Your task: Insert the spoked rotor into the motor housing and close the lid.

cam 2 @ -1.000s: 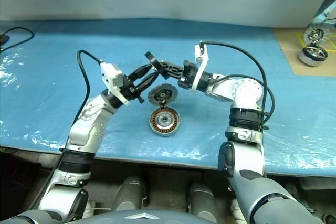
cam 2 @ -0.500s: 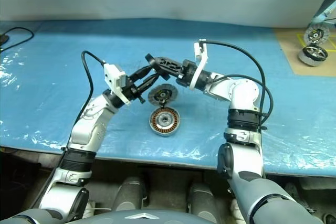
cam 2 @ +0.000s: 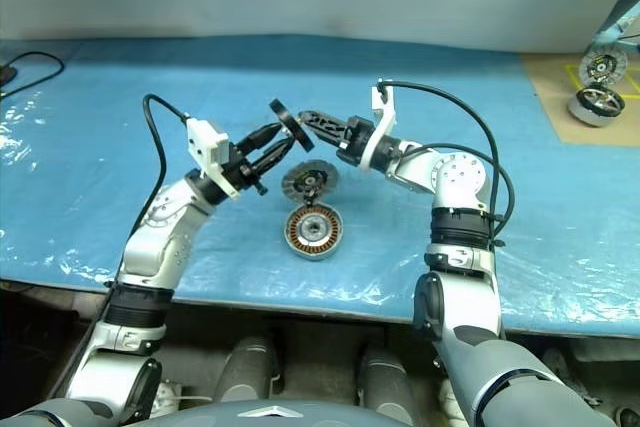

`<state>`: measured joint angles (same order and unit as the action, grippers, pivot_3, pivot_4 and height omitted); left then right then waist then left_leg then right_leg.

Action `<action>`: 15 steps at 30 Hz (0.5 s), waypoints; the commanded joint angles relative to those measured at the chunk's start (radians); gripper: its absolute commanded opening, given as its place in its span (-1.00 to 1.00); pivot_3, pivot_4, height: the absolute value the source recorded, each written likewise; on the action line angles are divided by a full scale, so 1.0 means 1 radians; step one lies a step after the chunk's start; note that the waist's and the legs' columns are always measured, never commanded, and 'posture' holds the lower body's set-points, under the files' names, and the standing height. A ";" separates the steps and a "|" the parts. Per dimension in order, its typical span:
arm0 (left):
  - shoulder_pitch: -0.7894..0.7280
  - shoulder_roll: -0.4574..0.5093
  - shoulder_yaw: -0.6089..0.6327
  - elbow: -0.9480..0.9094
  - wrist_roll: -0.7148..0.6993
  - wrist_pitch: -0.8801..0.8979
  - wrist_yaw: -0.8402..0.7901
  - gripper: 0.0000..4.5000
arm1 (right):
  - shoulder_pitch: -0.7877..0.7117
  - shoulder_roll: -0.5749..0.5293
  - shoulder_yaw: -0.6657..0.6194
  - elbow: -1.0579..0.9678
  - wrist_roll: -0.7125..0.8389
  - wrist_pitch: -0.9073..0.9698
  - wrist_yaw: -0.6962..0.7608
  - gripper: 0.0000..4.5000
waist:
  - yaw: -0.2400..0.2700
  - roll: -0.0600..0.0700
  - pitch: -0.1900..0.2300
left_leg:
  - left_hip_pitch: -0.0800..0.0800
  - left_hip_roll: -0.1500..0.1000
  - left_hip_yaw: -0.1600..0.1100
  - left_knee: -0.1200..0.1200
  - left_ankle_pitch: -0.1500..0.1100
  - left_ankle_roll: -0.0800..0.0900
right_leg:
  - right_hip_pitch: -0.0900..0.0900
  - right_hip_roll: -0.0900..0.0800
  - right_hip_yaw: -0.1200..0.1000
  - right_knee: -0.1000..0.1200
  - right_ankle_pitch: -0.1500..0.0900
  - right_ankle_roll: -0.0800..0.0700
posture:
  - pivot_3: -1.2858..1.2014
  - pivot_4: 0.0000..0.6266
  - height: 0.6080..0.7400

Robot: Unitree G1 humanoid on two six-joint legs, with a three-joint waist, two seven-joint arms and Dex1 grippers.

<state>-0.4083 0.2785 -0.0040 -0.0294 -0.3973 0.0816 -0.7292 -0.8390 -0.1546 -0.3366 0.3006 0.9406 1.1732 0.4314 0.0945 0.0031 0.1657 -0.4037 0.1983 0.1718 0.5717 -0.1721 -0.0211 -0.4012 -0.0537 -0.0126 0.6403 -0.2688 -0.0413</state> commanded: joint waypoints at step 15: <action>-0.020 0.395 0.045 -0.230 -0.272 0.373 -0.346 -0.43 | 0.004 -0.017 -0.035 0.032 -0.046 -0.111 -0.065 0.00 | -0.001 0.000 0.000 | 0.000 0.000 0.000 -0.001 0.000 0.000 | -0.001 0.000 0.000 0.000 0.000 0.000 | 0.03 -0.52 1.00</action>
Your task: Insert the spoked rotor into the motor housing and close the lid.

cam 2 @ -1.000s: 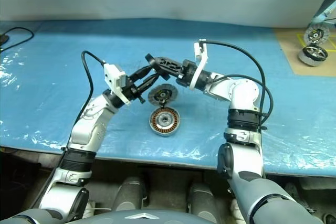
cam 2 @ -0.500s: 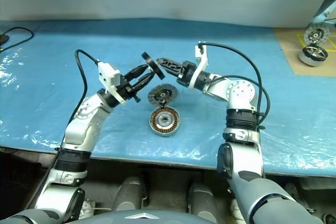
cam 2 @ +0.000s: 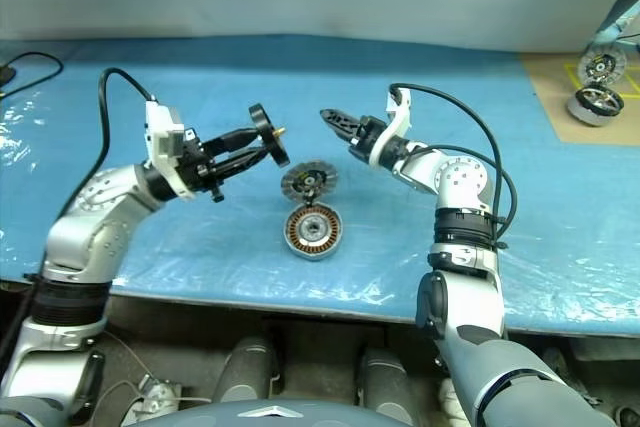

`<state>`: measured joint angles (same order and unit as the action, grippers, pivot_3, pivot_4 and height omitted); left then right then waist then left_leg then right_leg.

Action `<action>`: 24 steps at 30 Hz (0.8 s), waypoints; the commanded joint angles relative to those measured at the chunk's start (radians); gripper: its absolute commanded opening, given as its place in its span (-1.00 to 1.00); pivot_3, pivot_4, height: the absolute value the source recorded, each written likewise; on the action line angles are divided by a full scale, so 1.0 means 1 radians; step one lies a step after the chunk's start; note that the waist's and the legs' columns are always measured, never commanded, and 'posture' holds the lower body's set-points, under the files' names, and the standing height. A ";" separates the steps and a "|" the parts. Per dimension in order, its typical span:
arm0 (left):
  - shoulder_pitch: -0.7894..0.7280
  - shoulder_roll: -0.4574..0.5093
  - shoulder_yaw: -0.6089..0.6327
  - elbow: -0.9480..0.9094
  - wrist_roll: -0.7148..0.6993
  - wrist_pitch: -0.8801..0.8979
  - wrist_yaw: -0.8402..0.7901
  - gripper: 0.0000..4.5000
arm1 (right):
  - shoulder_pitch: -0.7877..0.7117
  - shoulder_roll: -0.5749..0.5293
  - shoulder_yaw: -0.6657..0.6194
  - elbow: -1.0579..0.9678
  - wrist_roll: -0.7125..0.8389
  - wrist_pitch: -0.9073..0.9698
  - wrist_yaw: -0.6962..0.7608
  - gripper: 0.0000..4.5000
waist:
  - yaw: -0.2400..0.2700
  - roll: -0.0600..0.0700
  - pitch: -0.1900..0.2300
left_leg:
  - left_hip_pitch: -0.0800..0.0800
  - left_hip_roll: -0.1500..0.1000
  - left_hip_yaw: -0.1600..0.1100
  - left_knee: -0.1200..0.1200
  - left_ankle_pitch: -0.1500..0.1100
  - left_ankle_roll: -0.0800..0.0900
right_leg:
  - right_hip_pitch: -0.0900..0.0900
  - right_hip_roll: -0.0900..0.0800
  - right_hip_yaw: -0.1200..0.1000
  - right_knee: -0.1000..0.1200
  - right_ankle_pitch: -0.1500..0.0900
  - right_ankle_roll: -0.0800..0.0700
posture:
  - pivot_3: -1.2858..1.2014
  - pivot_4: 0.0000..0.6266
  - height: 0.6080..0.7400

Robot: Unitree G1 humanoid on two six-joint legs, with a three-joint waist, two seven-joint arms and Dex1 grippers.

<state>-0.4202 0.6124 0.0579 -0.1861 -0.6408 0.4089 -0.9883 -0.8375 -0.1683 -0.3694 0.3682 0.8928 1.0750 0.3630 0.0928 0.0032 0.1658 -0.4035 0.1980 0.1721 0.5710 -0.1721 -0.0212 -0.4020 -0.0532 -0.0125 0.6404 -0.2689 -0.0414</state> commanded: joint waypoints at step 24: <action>-0.017 0.153 -0.190 -0.033 0.209 0.039 -0.192 -0.43 | 0.111 0.022 0.006 -0.149 -0.006 -0.030 -0.023 0.00 | 0.000 0.000 0.000 | 0.000 -0.001 0.000 0.000 0.000 0.000 | 0.000 -0.001 0.000 0.000 0.000 0.000 | 0.03 -0.52 1.00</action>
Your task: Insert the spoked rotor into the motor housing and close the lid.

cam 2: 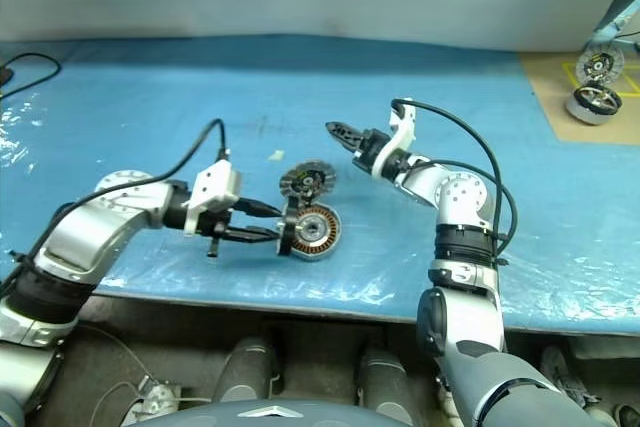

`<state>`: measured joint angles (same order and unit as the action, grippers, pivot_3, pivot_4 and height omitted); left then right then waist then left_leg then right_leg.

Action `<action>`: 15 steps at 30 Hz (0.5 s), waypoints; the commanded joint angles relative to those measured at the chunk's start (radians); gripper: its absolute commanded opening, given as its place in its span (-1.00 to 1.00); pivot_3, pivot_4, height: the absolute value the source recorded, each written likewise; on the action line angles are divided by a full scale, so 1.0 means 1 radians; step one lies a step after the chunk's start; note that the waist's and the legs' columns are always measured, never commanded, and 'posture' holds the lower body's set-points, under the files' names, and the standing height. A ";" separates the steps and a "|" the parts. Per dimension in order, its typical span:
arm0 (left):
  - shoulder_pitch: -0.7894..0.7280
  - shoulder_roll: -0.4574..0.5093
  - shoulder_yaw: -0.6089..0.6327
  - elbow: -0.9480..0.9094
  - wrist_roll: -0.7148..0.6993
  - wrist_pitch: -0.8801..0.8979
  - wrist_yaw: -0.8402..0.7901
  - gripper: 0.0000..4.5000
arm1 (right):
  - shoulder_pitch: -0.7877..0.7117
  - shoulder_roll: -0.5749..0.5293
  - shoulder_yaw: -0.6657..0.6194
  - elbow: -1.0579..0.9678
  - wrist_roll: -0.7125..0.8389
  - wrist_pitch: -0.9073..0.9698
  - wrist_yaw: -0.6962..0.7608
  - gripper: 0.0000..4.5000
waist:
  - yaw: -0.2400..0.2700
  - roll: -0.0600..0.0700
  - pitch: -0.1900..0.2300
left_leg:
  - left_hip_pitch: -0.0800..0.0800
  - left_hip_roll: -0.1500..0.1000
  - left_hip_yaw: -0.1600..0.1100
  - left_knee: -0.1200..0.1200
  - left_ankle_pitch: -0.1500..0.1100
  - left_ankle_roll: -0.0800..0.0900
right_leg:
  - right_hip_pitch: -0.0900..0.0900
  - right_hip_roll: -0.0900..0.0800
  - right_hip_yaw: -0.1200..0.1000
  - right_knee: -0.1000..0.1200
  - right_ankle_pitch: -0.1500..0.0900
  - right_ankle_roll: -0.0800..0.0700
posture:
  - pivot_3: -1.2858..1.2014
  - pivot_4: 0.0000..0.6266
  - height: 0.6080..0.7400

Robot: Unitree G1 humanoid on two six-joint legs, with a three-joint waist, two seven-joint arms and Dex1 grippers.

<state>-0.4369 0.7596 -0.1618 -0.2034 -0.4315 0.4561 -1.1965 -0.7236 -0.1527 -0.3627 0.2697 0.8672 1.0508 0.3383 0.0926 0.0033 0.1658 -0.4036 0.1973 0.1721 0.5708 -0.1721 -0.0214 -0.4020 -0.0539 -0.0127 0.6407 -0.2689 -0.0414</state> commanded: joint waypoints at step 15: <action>-0.096 -0.104 -0.107 0.085 0.156 -0.067 0.035 -0.43 | -0.005 0.005 0.044 -0.044 -0.001 -0.018 0.028 0.00 | -0.001 0.000 0.000 | 0.000 0.000 0.000 0.000 0.000 0.000 | 0.001 0.000 0.000 0.000 0.000 0.000 | 0.03 -0.52 1.00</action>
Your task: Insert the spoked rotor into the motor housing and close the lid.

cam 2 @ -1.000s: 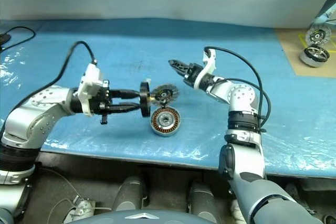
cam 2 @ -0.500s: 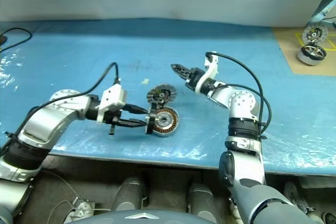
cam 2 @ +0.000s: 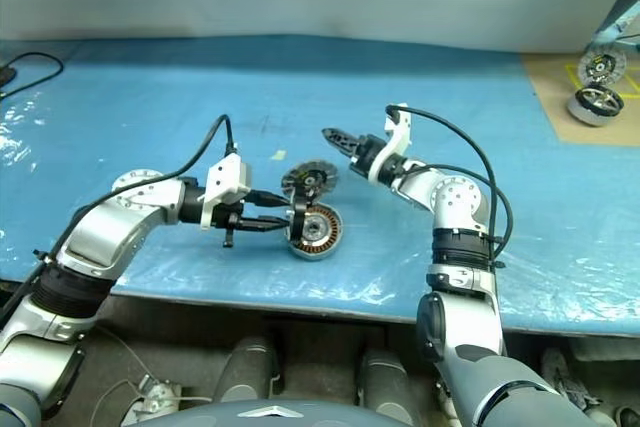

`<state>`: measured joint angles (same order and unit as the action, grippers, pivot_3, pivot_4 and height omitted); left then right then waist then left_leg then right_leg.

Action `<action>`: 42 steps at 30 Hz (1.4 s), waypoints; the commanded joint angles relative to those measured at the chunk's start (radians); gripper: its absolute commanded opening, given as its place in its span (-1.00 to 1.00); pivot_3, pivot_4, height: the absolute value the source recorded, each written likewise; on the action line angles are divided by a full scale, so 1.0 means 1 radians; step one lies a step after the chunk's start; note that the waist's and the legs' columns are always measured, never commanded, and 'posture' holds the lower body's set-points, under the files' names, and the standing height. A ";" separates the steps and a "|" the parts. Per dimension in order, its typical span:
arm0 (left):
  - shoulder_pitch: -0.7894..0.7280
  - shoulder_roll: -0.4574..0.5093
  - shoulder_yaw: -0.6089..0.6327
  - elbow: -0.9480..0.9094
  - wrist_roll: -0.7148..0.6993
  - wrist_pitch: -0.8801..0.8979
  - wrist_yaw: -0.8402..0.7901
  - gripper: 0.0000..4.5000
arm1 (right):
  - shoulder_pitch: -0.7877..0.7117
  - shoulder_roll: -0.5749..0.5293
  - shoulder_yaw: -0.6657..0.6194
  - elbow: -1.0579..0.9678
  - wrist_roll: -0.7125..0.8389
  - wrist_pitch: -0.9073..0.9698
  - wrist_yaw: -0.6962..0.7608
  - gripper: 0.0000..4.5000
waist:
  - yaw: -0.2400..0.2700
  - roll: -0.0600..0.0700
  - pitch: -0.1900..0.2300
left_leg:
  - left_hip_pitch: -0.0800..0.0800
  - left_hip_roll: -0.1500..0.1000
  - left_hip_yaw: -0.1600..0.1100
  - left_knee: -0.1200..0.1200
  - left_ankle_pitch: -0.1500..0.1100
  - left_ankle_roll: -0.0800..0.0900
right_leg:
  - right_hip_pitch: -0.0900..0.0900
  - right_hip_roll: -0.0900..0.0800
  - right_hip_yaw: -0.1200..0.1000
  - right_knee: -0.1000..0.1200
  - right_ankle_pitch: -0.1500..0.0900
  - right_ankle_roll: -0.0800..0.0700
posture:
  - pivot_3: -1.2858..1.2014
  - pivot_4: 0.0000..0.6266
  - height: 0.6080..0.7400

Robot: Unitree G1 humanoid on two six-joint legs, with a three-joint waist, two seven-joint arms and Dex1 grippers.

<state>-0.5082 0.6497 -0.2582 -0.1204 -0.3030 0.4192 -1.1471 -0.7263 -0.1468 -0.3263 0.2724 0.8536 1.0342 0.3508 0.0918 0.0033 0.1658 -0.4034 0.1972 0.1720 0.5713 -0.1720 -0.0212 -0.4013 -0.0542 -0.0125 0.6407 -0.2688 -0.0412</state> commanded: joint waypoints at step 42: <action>0.019 -0.047 0.126 -0.076 -0.065 0.038 0.032 0.29 | 0.103 -0.139 0.155 -0.278 -0.049 -0.021 0.165 0.01 | 0.005 0.000 0.000 | -0.001 0.000 0.000 0.000 0.000 0.000 | 0.000 0.000 0.000 -0.001 0.000 0.000 | 0.03 -0.52 1.00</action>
<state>-0.4915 0.6066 -0.1726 -0.1449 -0.3329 0.4600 -1.1244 -0.6357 -0.2524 -0.2033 0.1077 0.8095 1.0264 0.4601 0.0967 0.0033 0.1659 -0.4046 0.1971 0.1718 0.5708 -0.1720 -0.0212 -0.4014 -0.0545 -0.0131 0.6393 -0.2688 -0.0412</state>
